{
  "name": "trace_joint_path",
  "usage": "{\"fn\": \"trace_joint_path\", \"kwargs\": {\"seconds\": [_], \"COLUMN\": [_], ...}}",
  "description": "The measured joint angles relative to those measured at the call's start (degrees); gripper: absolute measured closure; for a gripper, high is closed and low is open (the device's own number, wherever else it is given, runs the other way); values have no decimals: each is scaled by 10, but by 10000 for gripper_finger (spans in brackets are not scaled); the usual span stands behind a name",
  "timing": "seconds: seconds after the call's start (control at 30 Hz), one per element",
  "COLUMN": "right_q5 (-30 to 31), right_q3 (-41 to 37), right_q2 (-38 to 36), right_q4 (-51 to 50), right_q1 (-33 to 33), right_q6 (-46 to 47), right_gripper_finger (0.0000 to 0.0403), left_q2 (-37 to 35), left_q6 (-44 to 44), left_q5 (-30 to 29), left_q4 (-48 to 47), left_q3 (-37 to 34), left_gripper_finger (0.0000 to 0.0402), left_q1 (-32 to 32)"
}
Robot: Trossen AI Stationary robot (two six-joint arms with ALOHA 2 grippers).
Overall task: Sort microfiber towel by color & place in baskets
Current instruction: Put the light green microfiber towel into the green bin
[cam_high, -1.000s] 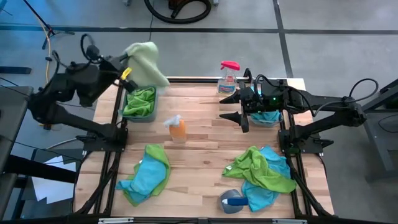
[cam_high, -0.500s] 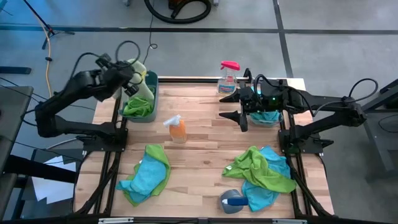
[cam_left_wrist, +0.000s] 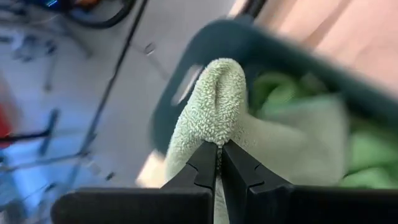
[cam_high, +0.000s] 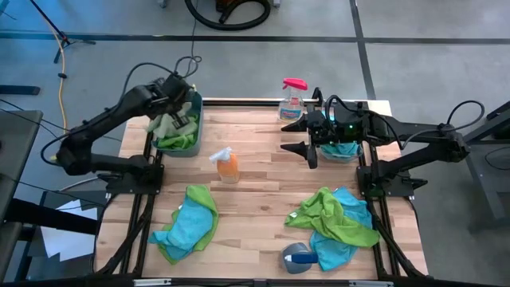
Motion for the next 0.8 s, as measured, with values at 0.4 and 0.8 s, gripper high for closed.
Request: {"fn": "trace_joint_path", "kwargs": {"seconds": [0.4, 0.8], "right_q5": [0, 0], "right_q3": [0, 0], "right_q2": [0, 0], "right_q4": [2, 2], "right_q1": [0, 0], "right_q6": [15, 16], "right_gripper_finger": [132, 132], "left_q2": [7, -46], "left_q6": [-40, -34], "left_q5": [227, 165], "left_q4": [200, 35], "left_q3": [-41, -41], "left_gripper_finger": [401, 401], "left_q1": [4, 75]}}
